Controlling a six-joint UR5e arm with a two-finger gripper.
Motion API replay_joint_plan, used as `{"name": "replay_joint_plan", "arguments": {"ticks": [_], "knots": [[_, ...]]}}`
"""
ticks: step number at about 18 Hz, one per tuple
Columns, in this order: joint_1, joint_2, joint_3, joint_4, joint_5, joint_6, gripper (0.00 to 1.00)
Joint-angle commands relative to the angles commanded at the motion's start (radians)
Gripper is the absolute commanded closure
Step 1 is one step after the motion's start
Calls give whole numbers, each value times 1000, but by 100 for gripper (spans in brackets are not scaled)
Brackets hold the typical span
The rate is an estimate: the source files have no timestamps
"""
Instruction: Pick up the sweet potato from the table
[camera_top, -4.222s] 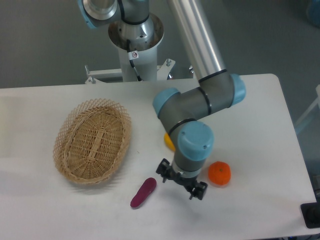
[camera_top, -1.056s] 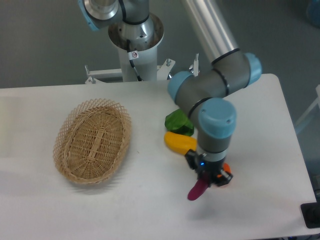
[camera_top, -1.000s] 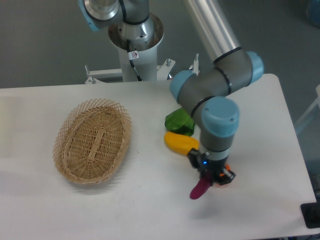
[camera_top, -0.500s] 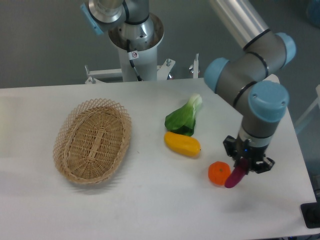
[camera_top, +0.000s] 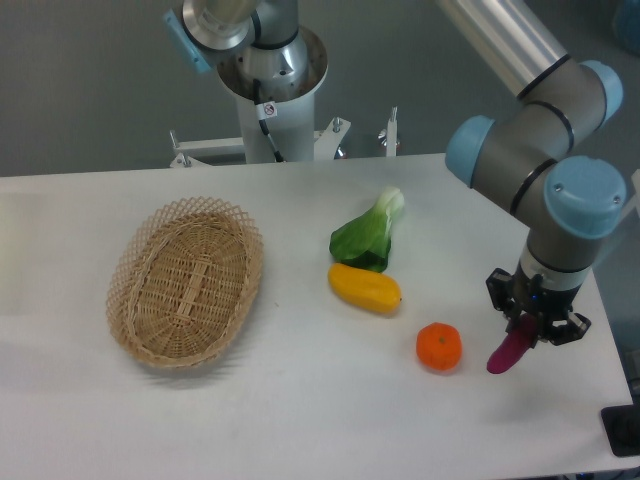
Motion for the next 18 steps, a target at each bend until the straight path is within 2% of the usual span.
{"name": "replay_joint_plan", "arguments": {"ticks": [18], "knots": [[3, -8, 5, 6, 3, -2, 69]]}}
